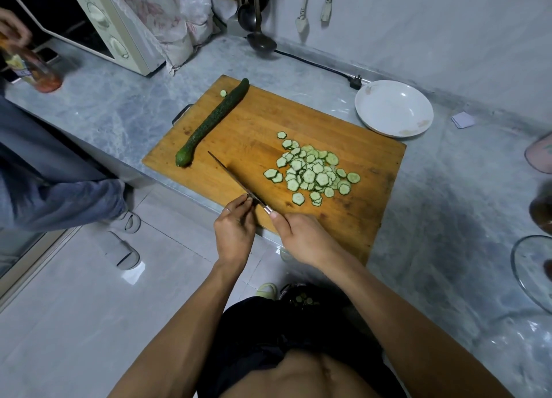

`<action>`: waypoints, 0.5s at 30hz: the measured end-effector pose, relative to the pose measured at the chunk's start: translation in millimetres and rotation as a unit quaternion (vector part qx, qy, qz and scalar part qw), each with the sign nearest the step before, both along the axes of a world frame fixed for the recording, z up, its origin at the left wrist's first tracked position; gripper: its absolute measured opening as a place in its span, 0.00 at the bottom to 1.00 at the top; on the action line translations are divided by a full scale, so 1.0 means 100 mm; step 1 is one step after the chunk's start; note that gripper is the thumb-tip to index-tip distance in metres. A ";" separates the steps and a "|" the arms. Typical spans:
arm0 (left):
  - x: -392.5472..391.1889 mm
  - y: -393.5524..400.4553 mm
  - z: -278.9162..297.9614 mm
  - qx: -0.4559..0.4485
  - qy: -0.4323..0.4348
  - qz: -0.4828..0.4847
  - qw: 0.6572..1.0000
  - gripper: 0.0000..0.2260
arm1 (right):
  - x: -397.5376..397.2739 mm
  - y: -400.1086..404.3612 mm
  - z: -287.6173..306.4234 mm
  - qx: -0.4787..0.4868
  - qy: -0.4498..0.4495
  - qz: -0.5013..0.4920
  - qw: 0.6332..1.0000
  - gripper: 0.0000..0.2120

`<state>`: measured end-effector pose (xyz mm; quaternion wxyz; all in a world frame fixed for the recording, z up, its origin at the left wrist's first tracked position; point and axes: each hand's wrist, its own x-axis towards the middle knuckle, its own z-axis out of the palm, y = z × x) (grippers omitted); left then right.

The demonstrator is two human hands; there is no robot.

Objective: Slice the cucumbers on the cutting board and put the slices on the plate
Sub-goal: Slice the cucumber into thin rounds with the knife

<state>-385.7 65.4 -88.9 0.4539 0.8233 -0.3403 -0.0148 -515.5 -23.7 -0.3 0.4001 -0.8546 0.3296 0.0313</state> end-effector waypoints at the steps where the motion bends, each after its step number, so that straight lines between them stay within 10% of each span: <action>1: 0.00 0.00 0.00 0.002 0.002 0.001 1.000 0.10 | 0.00 -0.03 0.02 0.000 0.000 -0.004 1.000 0.25; 15: 0.01 -0.03 0.03 -0.032 0.014 0.010 0.999 0.08 | -0.24 -0.22 0.14 0.004 -0.032 -0.023 0.999 0.26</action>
